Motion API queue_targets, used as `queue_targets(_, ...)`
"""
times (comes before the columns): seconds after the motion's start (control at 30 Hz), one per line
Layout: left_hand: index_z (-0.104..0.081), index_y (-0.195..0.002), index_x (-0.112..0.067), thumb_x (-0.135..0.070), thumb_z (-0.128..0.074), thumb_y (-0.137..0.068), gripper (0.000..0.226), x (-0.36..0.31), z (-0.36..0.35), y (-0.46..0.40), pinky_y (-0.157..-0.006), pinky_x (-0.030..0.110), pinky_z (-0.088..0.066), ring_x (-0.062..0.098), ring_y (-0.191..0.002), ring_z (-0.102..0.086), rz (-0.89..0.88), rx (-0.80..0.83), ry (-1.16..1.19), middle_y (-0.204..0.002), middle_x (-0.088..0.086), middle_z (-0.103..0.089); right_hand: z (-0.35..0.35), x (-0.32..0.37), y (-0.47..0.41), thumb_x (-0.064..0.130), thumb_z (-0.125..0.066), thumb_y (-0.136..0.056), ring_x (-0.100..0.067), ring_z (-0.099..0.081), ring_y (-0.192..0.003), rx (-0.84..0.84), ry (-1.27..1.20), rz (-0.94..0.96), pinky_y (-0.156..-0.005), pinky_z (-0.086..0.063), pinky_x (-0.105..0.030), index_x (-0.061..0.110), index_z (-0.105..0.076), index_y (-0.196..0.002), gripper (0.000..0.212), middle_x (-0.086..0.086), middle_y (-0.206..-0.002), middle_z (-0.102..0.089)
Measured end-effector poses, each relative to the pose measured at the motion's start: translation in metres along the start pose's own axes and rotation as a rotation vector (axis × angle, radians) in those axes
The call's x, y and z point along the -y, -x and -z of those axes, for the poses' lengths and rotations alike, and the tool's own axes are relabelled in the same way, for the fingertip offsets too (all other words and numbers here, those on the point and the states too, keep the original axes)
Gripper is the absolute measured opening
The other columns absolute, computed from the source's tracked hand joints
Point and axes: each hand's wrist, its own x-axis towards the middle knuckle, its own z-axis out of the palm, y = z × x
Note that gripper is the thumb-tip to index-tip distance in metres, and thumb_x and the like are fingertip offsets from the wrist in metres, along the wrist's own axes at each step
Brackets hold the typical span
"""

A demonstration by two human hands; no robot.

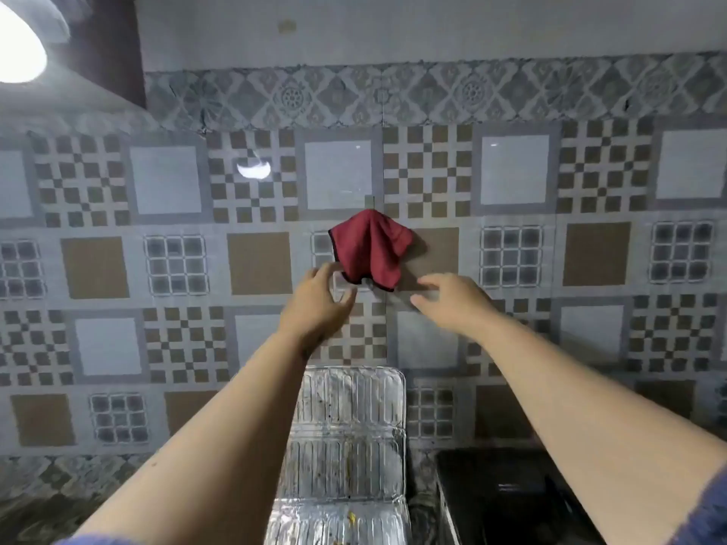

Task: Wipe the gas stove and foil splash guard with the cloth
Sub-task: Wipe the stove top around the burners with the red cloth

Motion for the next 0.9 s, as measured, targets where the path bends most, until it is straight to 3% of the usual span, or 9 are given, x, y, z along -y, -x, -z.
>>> queue_targets(0.13, -0.036, -0.138, -0.032, -0.043, -0.05, -0.093, 0.049, 0.014, -0.006, -0.039, -0.095, 0.039, -0.046, 0.029, -0.117, -0.056, 0.062, -0.129, 0.176, -0.139, 0.011, -0.047, -0.01, 0.009, -0.046, 0.035, -0.055, -0.093, -0.024, -0.058, -0.108, -0.195, -0.145, 0.015, -0.088, -0.047, -0.032, 0.029, -0.043, -0.14, 0.049, -0.004, -0.142, -0.05)
queue_targets(0.2, -0.034, -0.14, -0.036, -0.043, -0.048, -0.094, 0.048, 0.017, -0.013, -0.054, -0.09, 0.036, -0.048, 0.027, -0.118, -0.056, 0.091, -0.112, 0.295, -0.133, 0.009, -0.054, -0.019, 0.011, -0.069, 0.031, -0.057, -0.093, -0.024, -0.054, -0.118, -0.261, -0.268, 0.0, -0.093, -0.044, -0.032, 0.029, -0.04, -0.142, 0.052, -0.003, -0.141, -0.05)
queue_targets(0.27, -0.034, -0.141, -0.035, -0.039, -0.047, -0.096, 0.047, 0.017, -0.018, -0.065, -0.08, 0.025, -0.045, 0.024, -0.115, -0.058, 0.086, -0.099, 0.401, -0.119, 0.006, -0.06, -0.028, 0.014, -0.087, 0.027, -0.06, -0.092, -0.024, -0.051, -0.125, -0.317, -0.396, -0.017, -0.101, -0.042, -0.033, 0.026, -0.04, -0.143, 0.055, -0.004, -0.14, -0.052)
queue_targets(0.33, -0.032, -0.145, -0.032, -0.035, -0.049, -0.096, 0.051, 0.017, -0.024, -0.074, -0.086, 0.021, -0.043, 0.019, -0.122, -0.054, 0.062, -0.088, 0.518, -0.129, 0.003, -0.056, -0.04, 0.017, -0.1, 0.023, -0.063, -0.089, -0.022, -0.05, -0.127, -0.321, -0.55, -0.016, -0.106, -0.041, -0.035, 0.026, -0.041, -0.143, 0.058, -0.001, -0.14, -0.052)
queue_targets(0.43, -0.035, -0.145, -0.025, -0.026, -0.057, -0.094, 0.056, 0.014, -0.029, -0.083, -0.105, 0.029, -0.041, 0.017, -0.13, -0.046, 0.024, -0.093, 0.598, -0.145, 0.0, -0.045, -0.056, 0.021, -0.113, 0.017, -0.068, -0.085, -0.02, -0.056, -0.12, -0.357, -0.701, -0.028, -0.103, -0.046, -0.04, 0.028, -0.048, -0.137, 0.057, 0.002, -0.134, -0.058)
queue_targets(0.57, -0.041, -0.142, -0.024, -0.014, -0.059, -0.092, 0.054, 0.011, -0.028, -0.087, -0.107, 0.033, -0.042, 0.016, -0.126, -0.049, 0.045, -0.145, 0.672, -0.143, 0.002, -0.048, -0.058, 0.029, -0.12, 0.007, -0.064, -0.086, -0.02, -0.061, -0.111, -0.448, -0.83, -0.069, -0.096, -0.051, -0.039, 0.028, -0.059, -0.127, 0.046, 0.002, -0.124, -0.064)
queue_targets(0.73, -0.044, -0.141, -0.025, -0.008, -0.057, -0.093, 0.053, -0.001, -0.012, -0.075, -0.101, 0.032, -0.047, 0.016, -0.122, -0.053, 0.038, -0.198, 0.722, -0.14, 0.004, -0.05, -0.03, 0.043, -0.104, 0.007, -0.052, -0.095, -0.013, -0.052, -0.117, -0.406, -0.91, -0.022, -0.082, -0.042, -0.015, 0.026, -0.054, -0.132, 0.042, 0.002, -0.14, -0.051)
queue_targets(0.9, -0.045, -0.14, -0.028, -0.009, -0.058, -0.092, 0.053, -0.009, -0.007, -0.027, -0.103, 0.039, -0.047, 0.019, -0.123, -0.053, 0.107, -0.197, 0.689, -0.139, 0.004, -0.051, -0.027, 0.041, -0.051, 0.011, -0.068, -0.085, -0.01, -0.05, -0.114, -0.336, -0.814, 0.019, -0.092, -0.044, -0.023, 0.026, -0.052, -0.134, 0.053, 0.005, -0.129, -0.051)
